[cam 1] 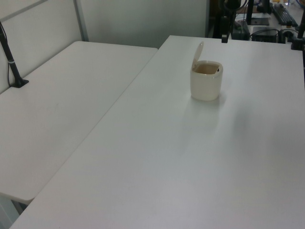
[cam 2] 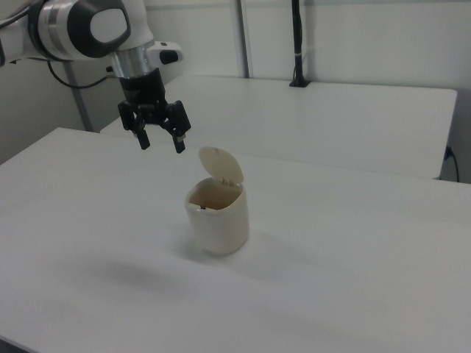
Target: Close the trash bin
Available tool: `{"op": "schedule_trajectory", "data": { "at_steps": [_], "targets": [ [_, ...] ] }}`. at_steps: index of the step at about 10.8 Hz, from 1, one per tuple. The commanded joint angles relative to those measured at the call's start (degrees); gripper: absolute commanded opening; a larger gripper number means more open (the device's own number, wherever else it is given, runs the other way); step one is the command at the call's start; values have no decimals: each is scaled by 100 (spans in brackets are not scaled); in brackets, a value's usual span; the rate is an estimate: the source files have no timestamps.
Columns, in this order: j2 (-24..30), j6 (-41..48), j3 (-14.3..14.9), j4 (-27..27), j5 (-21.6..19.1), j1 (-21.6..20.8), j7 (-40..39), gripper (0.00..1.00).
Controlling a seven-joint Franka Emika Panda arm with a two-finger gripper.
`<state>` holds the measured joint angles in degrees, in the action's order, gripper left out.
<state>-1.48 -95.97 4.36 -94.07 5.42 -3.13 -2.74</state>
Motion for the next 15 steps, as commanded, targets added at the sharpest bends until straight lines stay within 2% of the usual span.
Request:
{"op": "schedule_trajectory", "data": {
  "at_steps": [1, 4, 15],
  "targets": [
    [60, 44, -5, -103, 38, -47, 107, 100],
    [60, 254, -5, -138, 47, -161, 107, 100],
    [60, 255, -5, -147, 38, -153, 107, 100]
  ]
}}
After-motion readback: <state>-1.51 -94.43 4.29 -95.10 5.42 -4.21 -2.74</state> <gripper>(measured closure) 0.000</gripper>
